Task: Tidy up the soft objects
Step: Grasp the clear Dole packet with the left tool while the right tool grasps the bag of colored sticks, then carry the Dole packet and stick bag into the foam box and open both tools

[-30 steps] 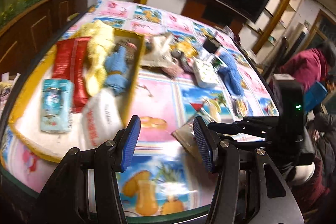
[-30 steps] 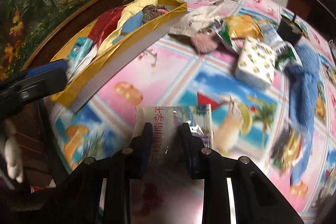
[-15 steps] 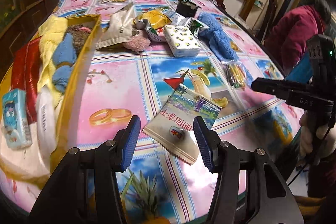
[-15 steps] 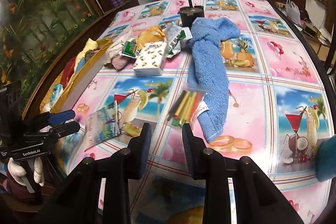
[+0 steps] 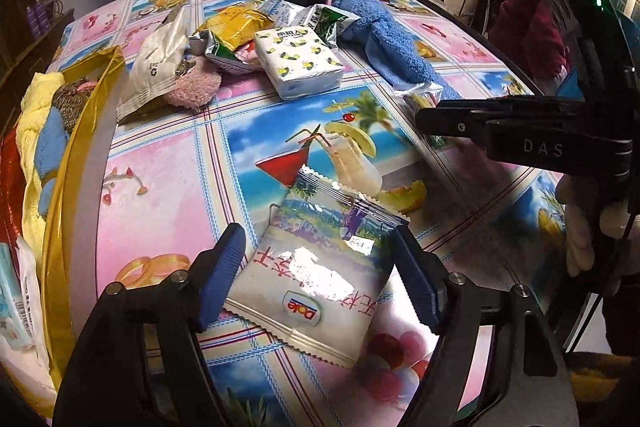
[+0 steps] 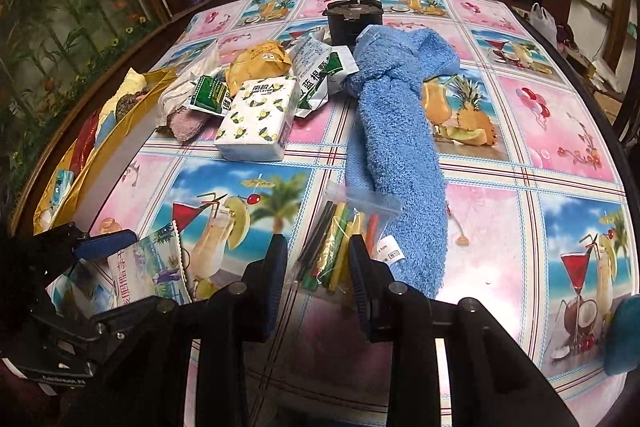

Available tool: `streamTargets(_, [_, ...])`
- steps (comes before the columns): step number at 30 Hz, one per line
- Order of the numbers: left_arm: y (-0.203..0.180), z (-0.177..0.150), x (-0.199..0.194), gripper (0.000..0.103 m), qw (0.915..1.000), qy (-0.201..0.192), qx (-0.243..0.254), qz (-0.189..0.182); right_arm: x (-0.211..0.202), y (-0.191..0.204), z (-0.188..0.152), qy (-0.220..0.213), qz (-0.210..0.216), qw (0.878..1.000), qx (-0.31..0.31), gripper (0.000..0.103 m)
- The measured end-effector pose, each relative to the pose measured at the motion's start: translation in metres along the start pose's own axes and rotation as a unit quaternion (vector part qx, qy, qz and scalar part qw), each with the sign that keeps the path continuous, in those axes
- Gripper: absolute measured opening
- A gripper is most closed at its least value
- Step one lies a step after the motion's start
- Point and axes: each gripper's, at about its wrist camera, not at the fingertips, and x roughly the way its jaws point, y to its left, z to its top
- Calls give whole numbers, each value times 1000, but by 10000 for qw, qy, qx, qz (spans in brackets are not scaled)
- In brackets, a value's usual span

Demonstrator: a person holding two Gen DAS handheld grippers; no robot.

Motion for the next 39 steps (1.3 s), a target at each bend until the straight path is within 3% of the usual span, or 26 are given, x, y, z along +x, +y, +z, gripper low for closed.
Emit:
streamTargets(3, [-14,1,6,81,9986,122,331,397,3,2,2,26,-14,10000,23,31])
streamTargets(5, [-15,0,7,81,9987,125,318,383,4,4,3,14,-50,10000,-28,31])
streamTargets(7, [-14,-1,4,69,9989,52,308,341,5,7,2,-5,-77,9999,-103,29])
streamTargets(8, [-14,-2,4,66,9988,46,310,373,4,8,2,-15,-50,9999,-128,24])
streamTargets(9, [-15,-3,3,64,9988,26,301,387,4,8,1,14,50,9999,-132,10])
streamTargets(10, [-15,-4,2,62,9989,12,282,387,3,7,0,10,129,9999,-113,10])
streamTargets(17, [1,-8,-16,57,9992,-235,-276,-138,-13,6,-10,-129,383,9991,-145,3])
streamTargets(24, [18,-15,-52,57,9955,-588,-685,-275,-33,9,-13,-313,564,9978,-121,3])
streamTargets(29, [25,-19,-61,57,9940,-680,-817,-271,-22,4,-9,-251,222,9994,17,10])
streamTargets(31, [25,-20,-60,57,9937,-672,-846,-298,-12,5,-8,-62,224,9997,36,32])
streamTargets(33, [27,-22,-61,57,9932,-692,-876,-318,-2,10,-6,22,62,10000,-67,42])
streamTargets(36, [31,-23,-65,57,9924,-747,-928,-321,5,17,-8,-8,-134,9996,-237,42])
streamTargets(37, [33,-24,-68,57,9919,-773,-958,-316,5,18,-8,-24,-122,9996,-244,37])
streamTargets(39, [39,-25,-73,57,9905,-835,-1049,-306,5,16,-7,67,161,9997,-155,14])
